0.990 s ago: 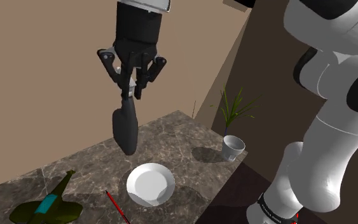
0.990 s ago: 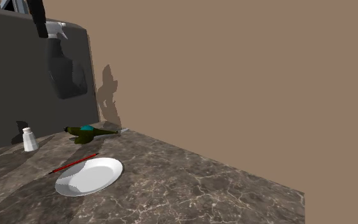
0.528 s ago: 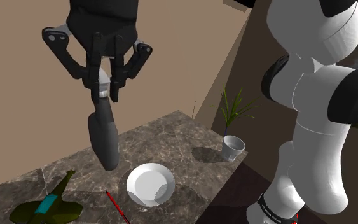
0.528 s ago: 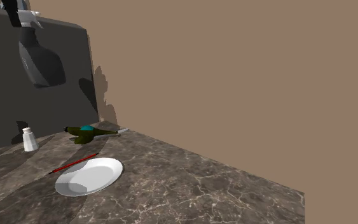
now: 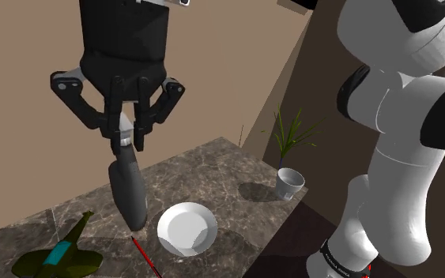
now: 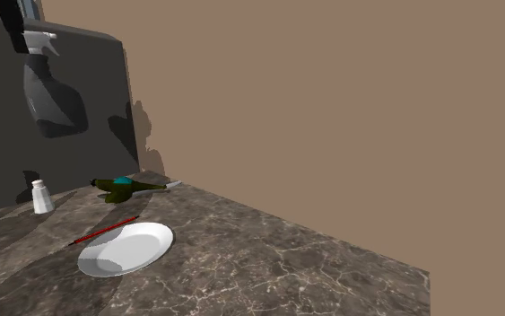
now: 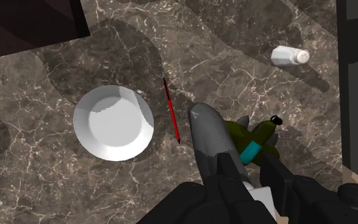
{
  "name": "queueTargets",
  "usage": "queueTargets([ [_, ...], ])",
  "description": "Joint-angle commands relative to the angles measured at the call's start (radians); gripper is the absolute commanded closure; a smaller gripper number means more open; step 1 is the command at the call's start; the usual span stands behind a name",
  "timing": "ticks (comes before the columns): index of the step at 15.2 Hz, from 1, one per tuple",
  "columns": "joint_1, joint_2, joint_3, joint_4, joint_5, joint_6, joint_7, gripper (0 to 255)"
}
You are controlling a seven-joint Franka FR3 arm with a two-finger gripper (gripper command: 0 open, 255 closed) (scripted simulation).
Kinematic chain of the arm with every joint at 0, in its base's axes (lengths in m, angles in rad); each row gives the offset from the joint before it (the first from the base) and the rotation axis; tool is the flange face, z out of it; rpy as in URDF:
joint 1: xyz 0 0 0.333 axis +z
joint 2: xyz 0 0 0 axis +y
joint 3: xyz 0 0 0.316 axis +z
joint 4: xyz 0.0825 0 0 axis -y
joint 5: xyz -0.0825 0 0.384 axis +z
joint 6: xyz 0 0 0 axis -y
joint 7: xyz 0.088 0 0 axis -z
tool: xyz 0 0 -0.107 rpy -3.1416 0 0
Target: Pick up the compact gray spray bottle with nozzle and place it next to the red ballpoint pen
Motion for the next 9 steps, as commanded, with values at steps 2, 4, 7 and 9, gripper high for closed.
queueTargets([
  [2, -0.025, -0.039, -0.002, -0.097, 0.025, 0.064, -0.007, 255],
  [4, -0.036, -0.059, -0.004, -0.151, 0.037, 0.101, -0.011, 255],
  [7, -0.05, -0.084, -0.007, -0.225, 0.052, 0.153, -0.017, 255],
  [9, -0.057, -0.098, -0.009, -0.27, 0.061, 0.186, -0.02, 255],
])
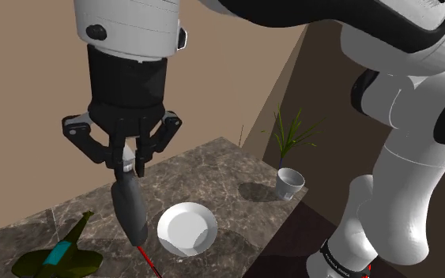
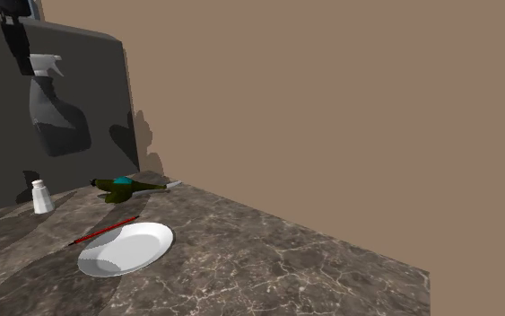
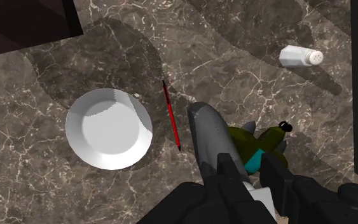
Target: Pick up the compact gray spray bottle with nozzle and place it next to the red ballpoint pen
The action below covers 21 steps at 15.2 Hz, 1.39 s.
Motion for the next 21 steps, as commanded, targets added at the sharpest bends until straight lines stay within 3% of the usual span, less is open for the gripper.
queueTargets([
  [1, -0.008, -0.017, -0.002, -0.048, 0.01, 0.035, -0.004, 255],
  [21, -0.034, -0.069, -0.012, -0.38, 0.037, 0.322, -0.012, 255],
])
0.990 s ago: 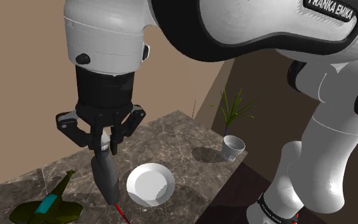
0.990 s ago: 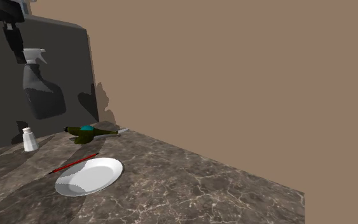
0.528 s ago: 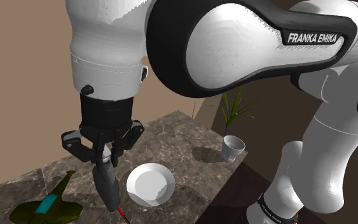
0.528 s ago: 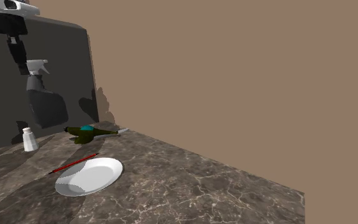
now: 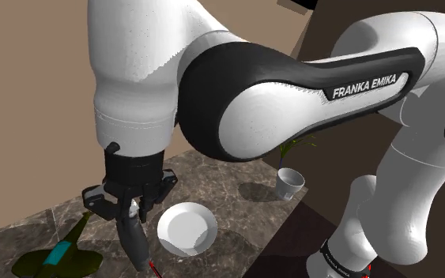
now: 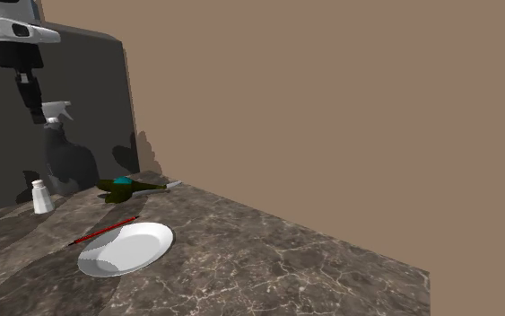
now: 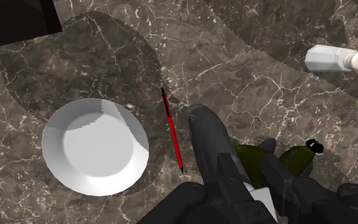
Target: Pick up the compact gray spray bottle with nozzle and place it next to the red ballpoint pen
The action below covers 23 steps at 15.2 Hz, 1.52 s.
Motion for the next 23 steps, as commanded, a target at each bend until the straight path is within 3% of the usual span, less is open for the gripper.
queueTargets([
  [1, -0.001, -0.002, 0.0, -0.03, 0.0, 0.029, 0.001, 255],
  [19, 0.003, 0.049, -0.007, -0.217, -0.038, 0.258, 0.031, 255],
  [23, 0.004, 0.052, -0.007, -0.224, -0.041, 0.268, 0.033, 255],
])
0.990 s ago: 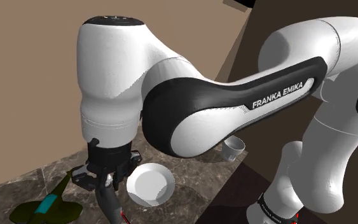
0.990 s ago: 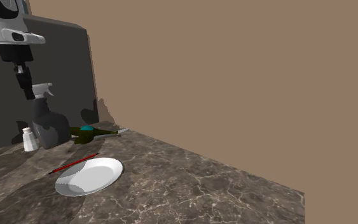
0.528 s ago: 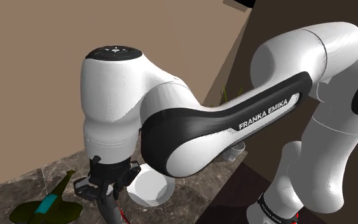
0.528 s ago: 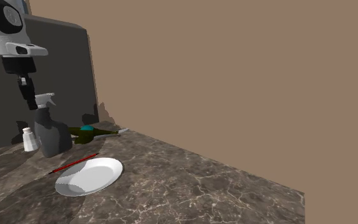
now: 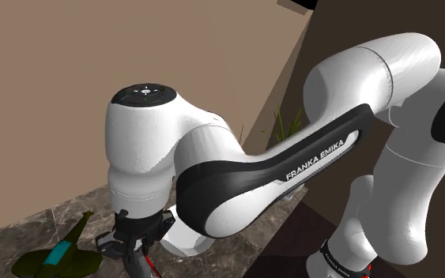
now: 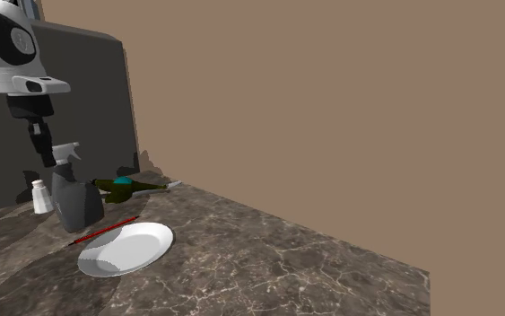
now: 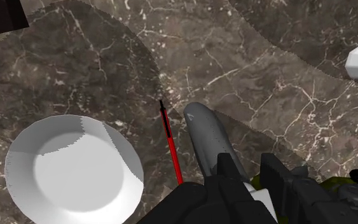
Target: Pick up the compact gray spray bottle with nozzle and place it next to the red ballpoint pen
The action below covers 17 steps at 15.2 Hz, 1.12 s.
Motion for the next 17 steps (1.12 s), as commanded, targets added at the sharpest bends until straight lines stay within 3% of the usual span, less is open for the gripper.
queueTargets([
  [1, 0.0, 0.001, 0.0, 0.0, -0.001, 0.001, 0.001, 255],
  [4, 0.0, 0.001, 0.0, 0.0, -0.001, 0.001, 0.001, 255],
  [5, 0.0, 0.001, 0.0, 0.0, -0.001, 0.001, 0.001, 0],
  [10, 0.0, 0.001, 0.0, 0.0, -0.001, 0.001, 0.001, 0],
  [14, -0.007, -0.05, 0.006, 0.071, 0.035, -0.112, -0.023, 0],
  [17, -0.006, -0.05, 0.006, 0.071, 0.035, -0.112, -0.023, 0],
])
